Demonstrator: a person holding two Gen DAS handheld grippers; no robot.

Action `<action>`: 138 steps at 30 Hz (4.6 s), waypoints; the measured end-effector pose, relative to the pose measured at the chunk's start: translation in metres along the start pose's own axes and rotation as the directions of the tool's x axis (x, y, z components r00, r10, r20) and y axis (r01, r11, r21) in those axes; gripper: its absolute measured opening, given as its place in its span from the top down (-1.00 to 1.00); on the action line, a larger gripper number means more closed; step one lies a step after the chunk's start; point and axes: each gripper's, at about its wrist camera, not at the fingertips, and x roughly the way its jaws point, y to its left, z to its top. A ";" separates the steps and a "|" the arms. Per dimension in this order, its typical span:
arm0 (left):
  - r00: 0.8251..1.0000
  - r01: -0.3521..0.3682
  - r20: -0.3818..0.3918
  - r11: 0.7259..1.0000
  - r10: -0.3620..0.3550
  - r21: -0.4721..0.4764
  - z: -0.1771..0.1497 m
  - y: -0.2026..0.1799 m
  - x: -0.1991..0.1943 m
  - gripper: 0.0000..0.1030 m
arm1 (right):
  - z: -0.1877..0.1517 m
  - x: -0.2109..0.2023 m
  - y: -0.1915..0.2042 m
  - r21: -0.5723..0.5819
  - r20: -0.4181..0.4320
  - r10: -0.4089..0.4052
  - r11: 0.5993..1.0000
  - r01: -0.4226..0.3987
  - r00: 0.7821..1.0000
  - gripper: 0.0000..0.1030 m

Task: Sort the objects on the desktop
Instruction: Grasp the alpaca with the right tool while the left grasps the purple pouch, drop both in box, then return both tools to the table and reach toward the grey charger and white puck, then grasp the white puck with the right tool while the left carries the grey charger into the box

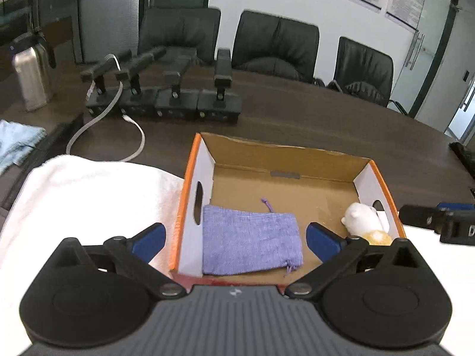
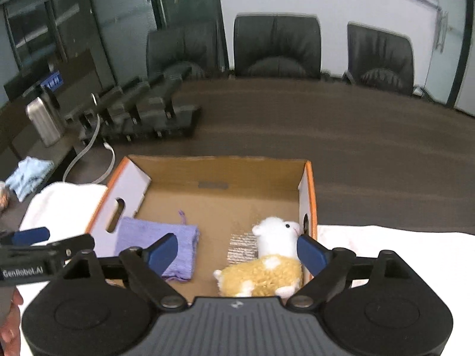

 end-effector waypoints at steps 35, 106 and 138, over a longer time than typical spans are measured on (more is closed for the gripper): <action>0.984 -0.020 0.176 0.998 0.009 0.062 -0.329 0.028 -0.117 -1.00 | -0.353 -0.102 0.031 0.018 0.240 0.063 0.997 -0.070 0.969 -0.88; 0.963 0.260 -0.119 0.950 -0.242 0.174 0.067 -0.002 0.193 0.41 | 0.032 0.205 -0.017 -0.143 0.017 -0.215 0.966 0.215 0.976 0.25; 0.990 0.081 -0.130 0.973 -0.053 0.217 0.075 -0.007 0.096 -0.83 | 0.052 0.112 -0.019 0.018 -0.052 -0.119 0.993 0.120 0.992 -0.61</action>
